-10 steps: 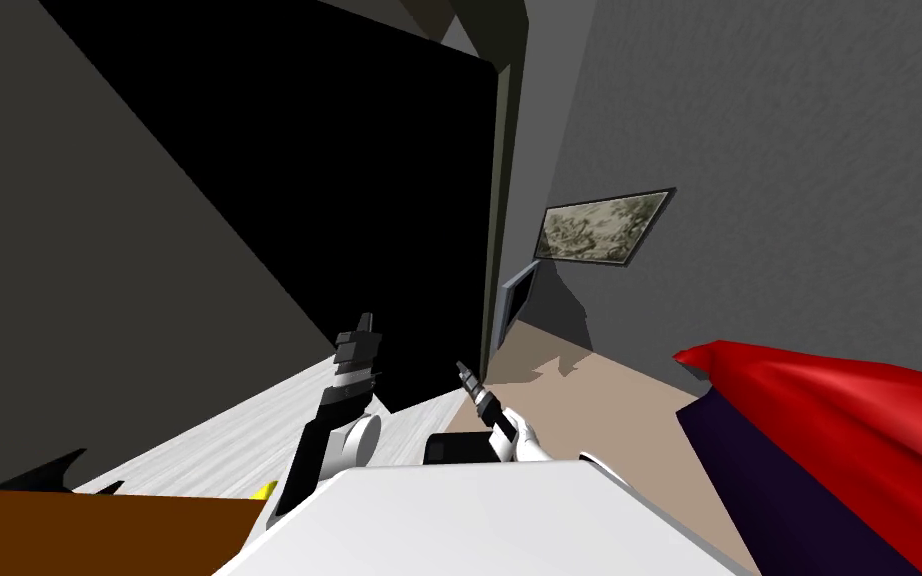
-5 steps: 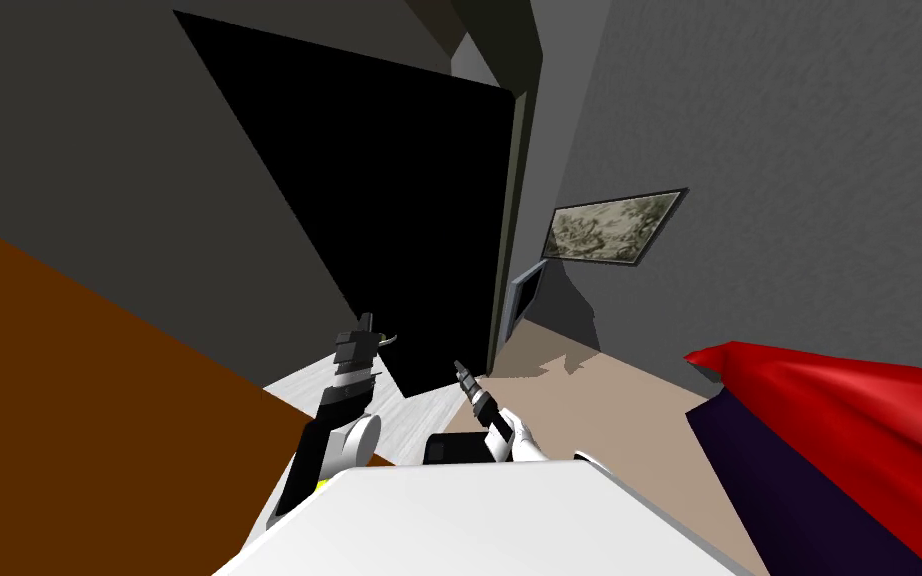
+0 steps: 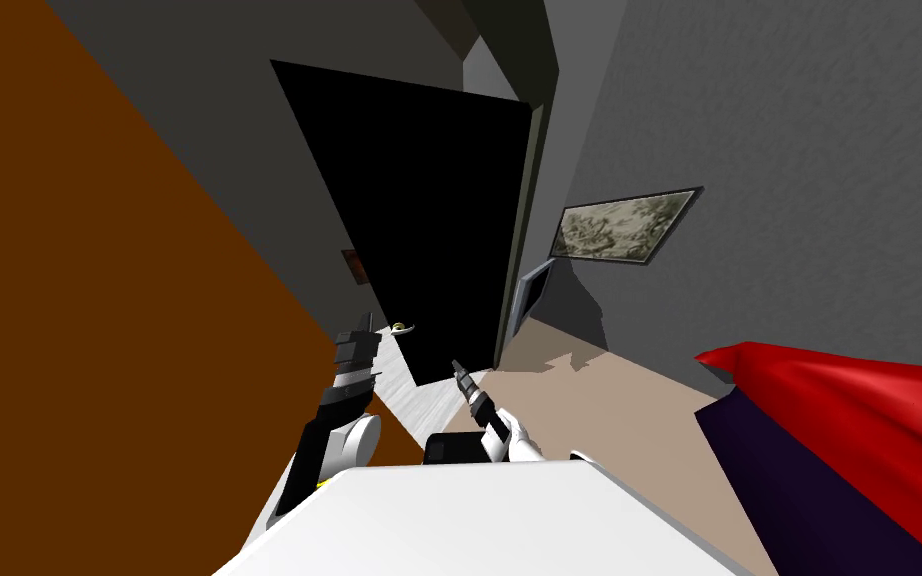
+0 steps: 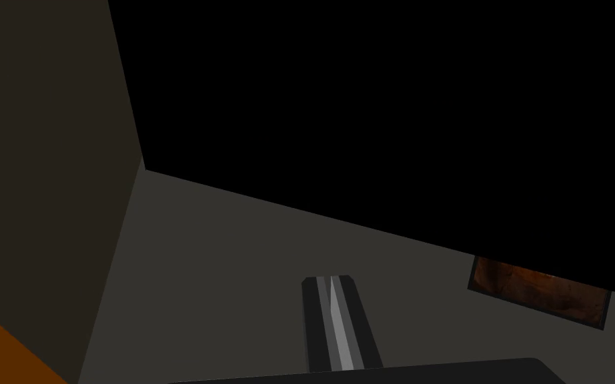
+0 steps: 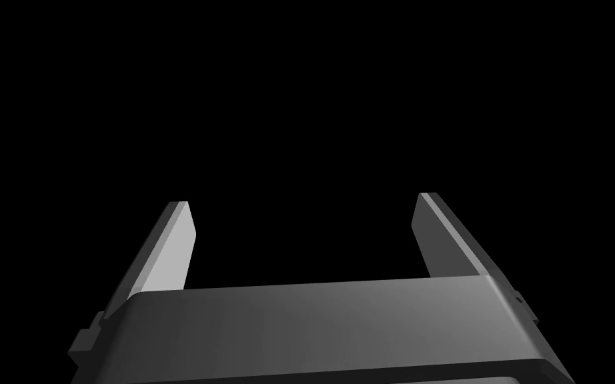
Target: Push the door open
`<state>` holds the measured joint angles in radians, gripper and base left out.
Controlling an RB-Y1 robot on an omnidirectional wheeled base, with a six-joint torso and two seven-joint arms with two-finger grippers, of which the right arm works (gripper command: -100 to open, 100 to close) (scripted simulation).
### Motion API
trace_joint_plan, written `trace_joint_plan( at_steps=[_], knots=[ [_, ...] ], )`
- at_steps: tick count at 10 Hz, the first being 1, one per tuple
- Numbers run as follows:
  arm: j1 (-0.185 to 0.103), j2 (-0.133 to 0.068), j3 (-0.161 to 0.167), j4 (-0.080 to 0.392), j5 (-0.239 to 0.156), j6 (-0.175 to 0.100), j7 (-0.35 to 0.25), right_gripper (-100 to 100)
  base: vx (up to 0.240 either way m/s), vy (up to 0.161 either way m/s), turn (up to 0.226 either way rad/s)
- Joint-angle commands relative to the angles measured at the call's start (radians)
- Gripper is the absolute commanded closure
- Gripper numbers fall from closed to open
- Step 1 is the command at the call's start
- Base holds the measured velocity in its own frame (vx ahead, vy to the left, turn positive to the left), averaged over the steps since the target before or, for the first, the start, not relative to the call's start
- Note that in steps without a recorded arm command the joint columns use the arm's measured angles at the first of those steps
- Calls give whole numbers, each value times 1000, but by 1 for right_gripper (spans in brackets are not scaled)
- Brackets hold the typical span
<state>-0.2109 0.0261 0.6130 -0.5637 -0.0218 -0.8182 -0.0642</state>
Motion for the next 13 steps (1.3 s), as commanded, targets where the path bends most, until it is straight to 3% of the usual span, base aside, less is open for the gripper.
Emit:
trace_joint_plan(
  at_steps=[1, 11, 12, 13],
  knots=[
    [5, 3, 2, -12, -2, 7, 2, -100, -141, 126, -100],
    [5, 4, 2, -12, -3, 7, 2, -100, 2, 11, -15],
    [7, -8, -16, -8, -17, 38, 33, -100, 87, -82, -42],
    [7, -12, -22, -7, -22, 48, 44, -100, 149, -109, -28]
  ],
)
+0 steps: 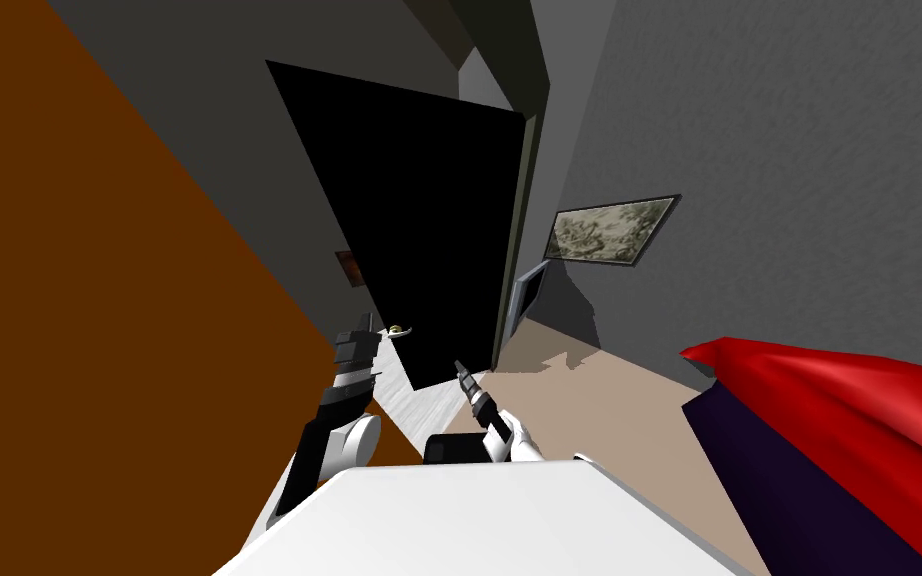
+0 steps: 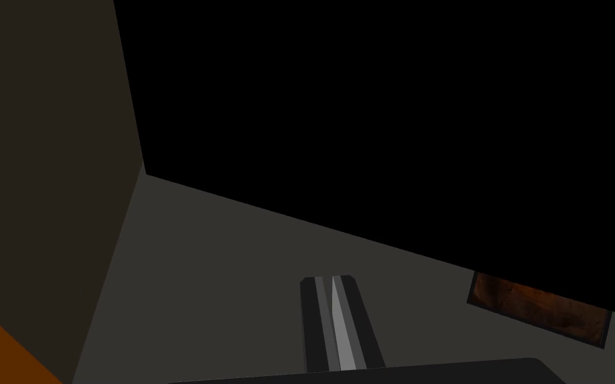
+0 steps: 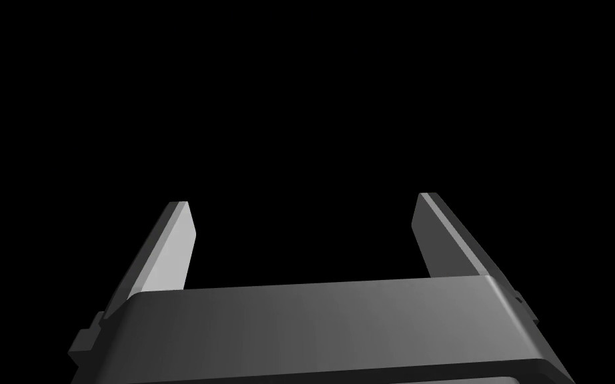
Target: Push the door open
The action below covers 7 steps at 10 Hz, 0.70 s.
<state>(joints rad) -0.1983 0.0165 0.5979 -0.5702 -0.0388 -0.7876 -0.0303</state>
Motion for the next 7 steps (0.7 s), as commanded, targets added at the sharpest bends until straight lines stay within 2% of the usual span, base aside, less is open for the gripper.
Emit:
trace_joint_plan(
  at_steps=[1, 2, 3, 5, 7],
  knots=[
    [-5, -7, -14, 1, -12, 32, 25, -100, 140, -76, -19],
    [-5, -7, -14, 1, -12, 32, 25, -100, 91, -46, -9],
    [-3, -17, -32, 6, -26, 64, 57, -100, 107, -51, -26],
    [-3, -17, -32, 6, -26, 64, 57, -100, 68, -24, -6],
    [0, -34, -62, 13, -51, 118, 112, -100, 103, -46, -28]
  ],
)
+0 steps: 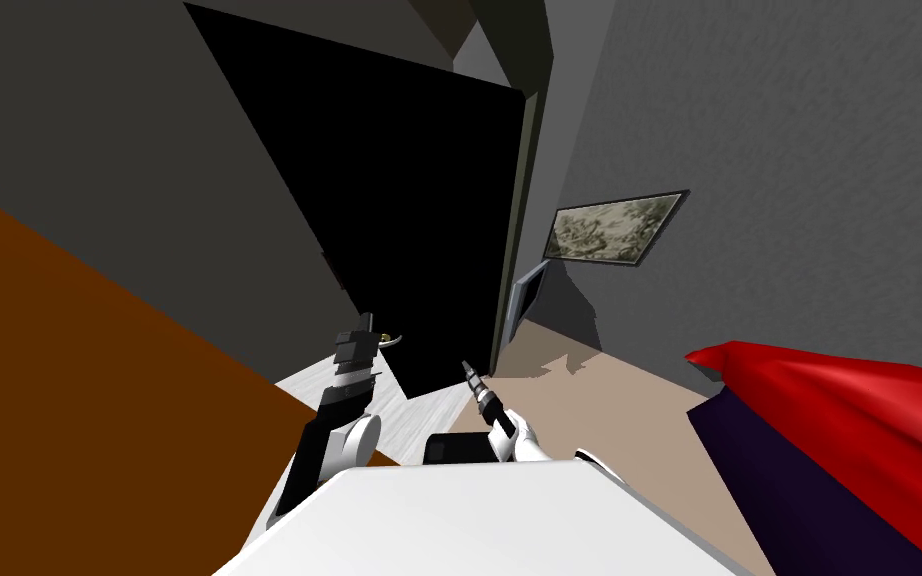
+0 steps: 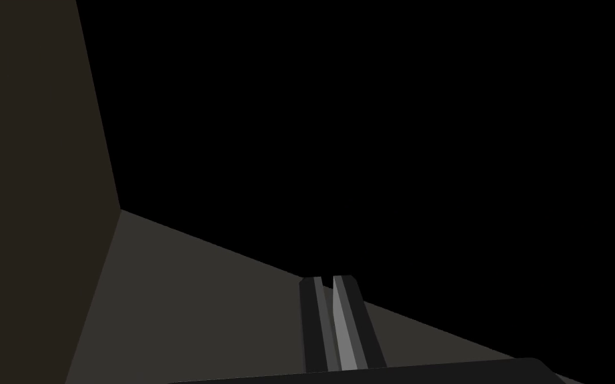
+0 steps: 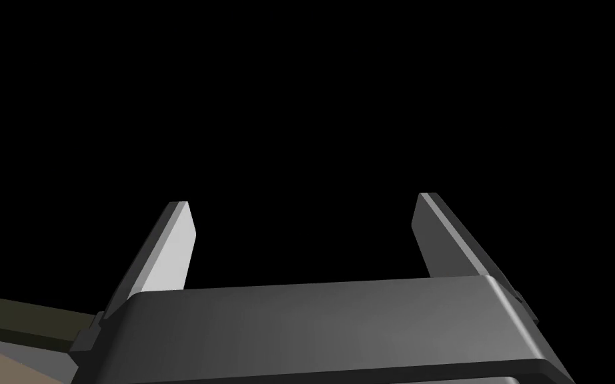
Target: Push the door open
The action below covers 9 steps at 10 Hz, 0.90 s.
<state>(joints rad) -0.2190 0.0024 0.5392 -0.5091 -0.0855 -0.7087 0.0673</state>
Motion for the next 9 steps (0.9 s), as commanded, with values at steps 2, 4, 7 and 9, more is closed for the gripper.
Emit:
trace_joint_plan(
  at_steps=[2, 4, 7, 9],
  knots=[
    [21, -24, -11, -47, -11, 52, 27, -100, 84, -31, -12],
    [22, -28, -20, -45, -18, 68, 43, -100, 69, -15, -9],
    [25, -40, -46, -39, -39, 114, 90, -100, 68, -7, -16],
    [25, -44, -54, -37, -46, 129, 106, -100, 67, -27, -8]
  ],
)
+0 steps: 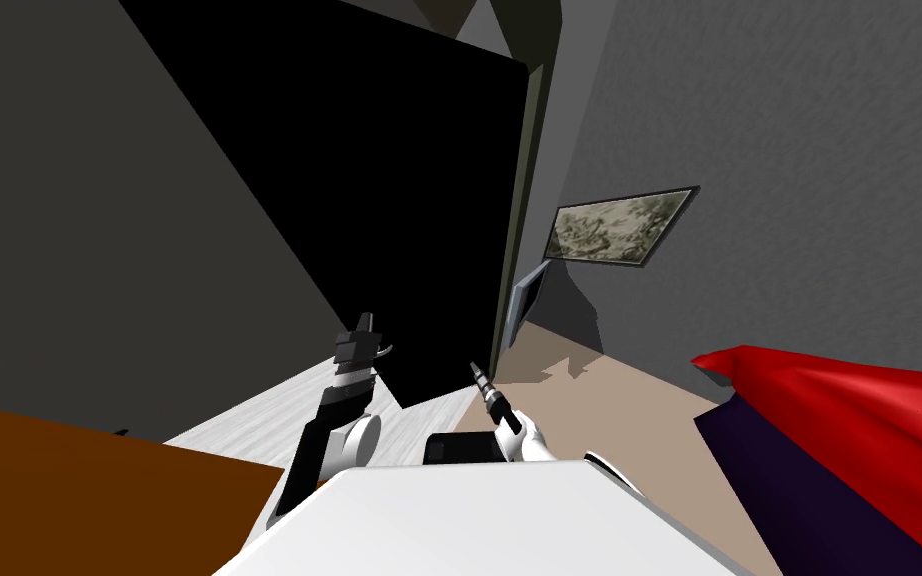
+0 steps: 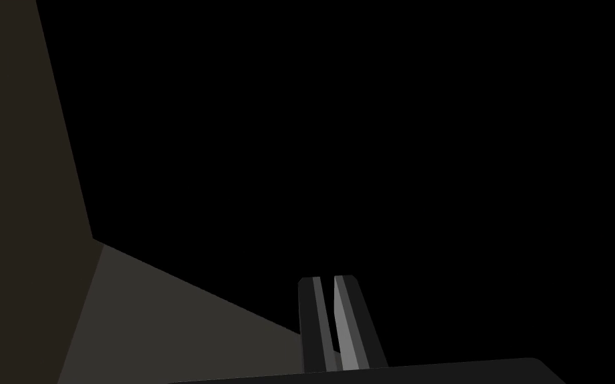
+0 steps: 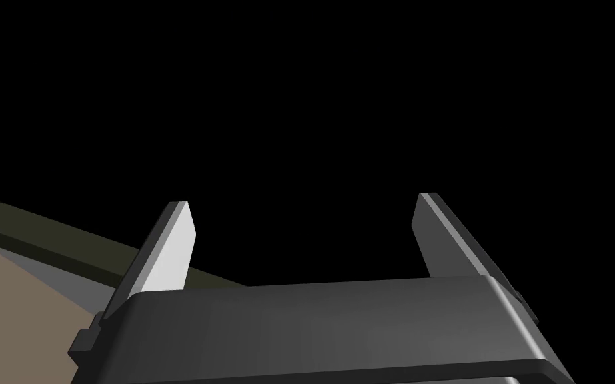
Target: Push the door open
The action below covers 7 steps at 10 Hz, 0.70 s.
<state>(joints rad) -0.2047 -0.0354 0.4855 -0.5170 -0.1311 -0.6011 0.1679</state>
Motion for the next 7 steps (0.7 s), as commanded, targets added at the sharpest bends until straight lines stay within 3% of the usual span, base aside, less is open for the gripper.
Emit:
trace_joint_plan(
  at_steps=[1, 2, 3, 4, 5, 7],
  knots=[
    [11, -6, 0, -29, -1, 22, 5, -100, 22, -7, 1],
    [13, -14, -18, -25, -15, 53, 36, -100, 63, -24, -19],
    [13, -14, -18, -48, -15, 53, 36, -100, 73, -16, -18],
    [13, -14, -18, -26, -15, 53, 36, -100, 35, -1, 4],
    [15, -22, -36, -21, -30, 85, 69, -100, 75, -4, -25],
    [17, -31, -57, -15, -47, 124, 108, -100, 113, -8, -22]
  ],
)
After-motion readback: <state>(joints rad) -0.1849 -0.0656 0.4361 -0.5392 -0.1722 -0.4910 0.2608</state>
